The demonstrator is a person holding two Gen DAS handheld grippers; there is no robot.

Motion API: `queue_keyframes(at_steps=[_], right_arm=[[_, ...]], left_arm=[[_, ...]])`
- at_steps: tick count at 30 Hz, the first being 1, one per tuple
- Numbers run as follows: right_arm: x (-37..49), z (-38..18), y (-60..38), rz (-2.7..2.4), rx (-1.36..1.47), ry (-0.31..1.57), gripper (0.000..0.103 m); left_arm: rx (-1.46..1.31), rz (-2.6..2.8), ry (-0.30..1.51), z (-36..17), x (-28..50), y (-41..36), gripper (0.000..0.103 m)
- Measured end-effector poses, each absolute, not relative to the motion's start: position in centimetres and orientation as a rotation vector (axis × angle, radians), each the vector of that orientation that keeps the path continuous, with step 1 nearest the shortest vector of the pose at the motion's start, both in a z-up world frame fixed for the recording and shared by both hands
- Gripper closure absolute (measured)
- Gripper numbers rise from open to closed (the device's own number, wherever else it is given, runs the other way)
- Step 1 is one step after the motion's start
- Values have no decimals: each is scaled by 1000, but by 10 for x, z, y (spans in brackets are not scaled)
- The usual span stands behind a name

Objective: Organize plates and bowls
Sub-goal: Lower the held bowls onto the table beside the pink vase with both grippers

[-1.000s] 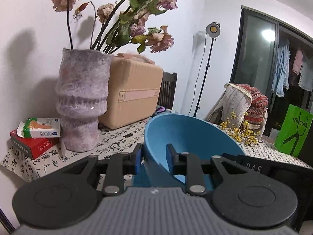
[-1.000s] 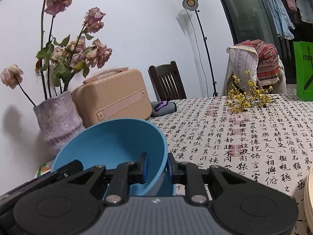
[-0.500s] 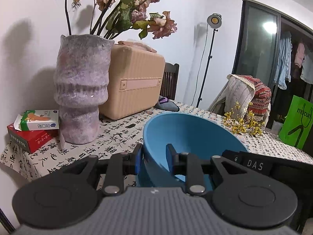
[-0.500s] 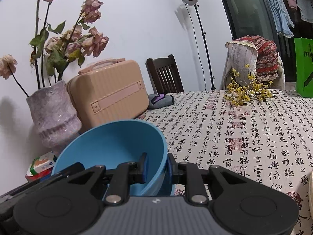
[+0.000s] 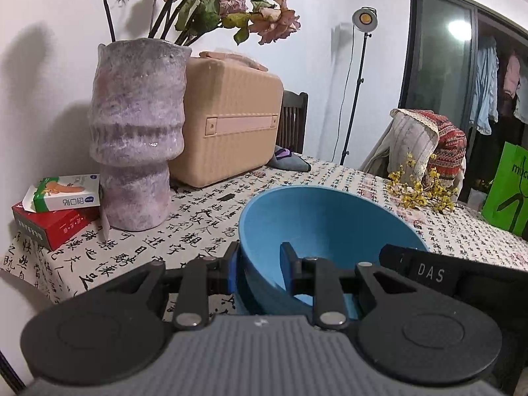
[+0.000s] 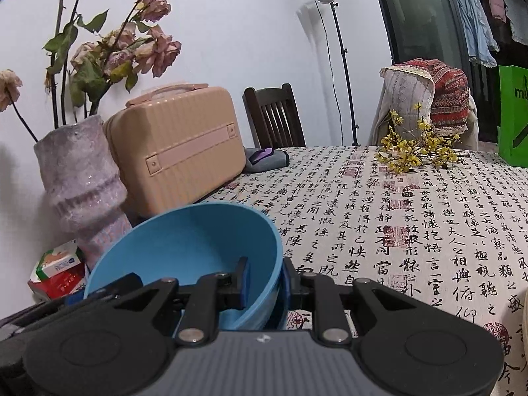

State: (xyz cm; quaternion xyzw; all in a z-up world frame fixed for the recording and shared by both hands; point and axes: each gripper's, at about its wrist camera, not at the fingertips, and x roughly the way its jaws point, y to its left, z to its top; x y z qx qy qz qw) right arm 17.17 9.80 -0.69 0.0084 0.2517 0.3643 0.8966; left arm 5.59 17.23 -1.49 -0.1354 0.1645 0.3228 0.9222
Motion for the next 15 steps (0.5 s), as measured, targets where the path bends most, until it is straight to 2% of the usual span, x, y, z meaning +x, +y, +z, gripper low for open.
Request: queue_keyframes(at_steps=[6,13,15], right_arm=[[174,-10,99,753,18,523,84],[177,-11,95,763,42,531,82],[177,-9,94,764,43,524,82]], left_arm=[[-281,663,341,-17,57,174,77],[-298,656,325,-15,53,176,72],[-304,654,316,-13,51,177,66]])
